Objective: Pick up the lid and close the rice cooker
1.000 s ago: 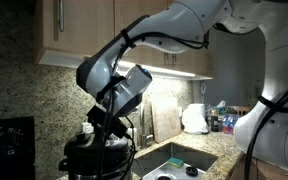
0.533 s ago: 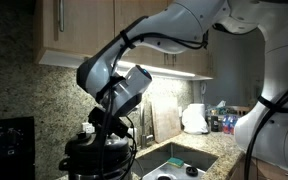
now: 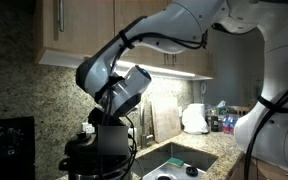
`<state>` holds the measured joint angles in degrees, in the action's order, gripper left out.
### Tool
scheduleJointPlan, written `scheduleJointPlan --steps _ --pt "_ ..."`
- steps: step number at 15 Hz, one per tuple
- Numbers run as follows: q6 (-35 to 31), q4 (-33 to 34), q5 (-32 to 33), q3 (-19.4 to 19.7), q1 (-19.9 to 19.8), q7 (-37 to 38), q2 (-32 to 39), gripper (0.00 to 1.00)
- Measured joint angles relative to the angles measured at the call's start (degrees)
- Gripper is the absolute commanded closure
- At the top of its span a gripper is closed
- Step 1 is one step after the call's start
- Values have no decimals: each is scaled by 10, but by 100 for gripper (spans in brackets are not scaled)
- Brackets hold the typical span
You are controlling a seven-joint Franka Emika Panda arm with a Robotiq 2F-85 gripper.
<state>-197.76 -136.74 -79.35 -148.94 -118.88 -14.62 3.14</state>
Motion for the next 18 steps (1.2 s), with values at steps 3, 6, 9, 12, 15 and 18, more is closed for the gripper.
scheduleJointPlan --steps 3,6,9,12,15,18 --pt "0 0 0 0 0 0 0 100" --pt "0 0 0 0 0 0 0 99" --pt "-1 -3 1 0 3 0 -1 100" --pt "-1 -2 1 0 3 0 -1 100" --pt "0 -2 1 0 3 -6 0 99" --pt "0 -3 0 0 5 -24 0 100"
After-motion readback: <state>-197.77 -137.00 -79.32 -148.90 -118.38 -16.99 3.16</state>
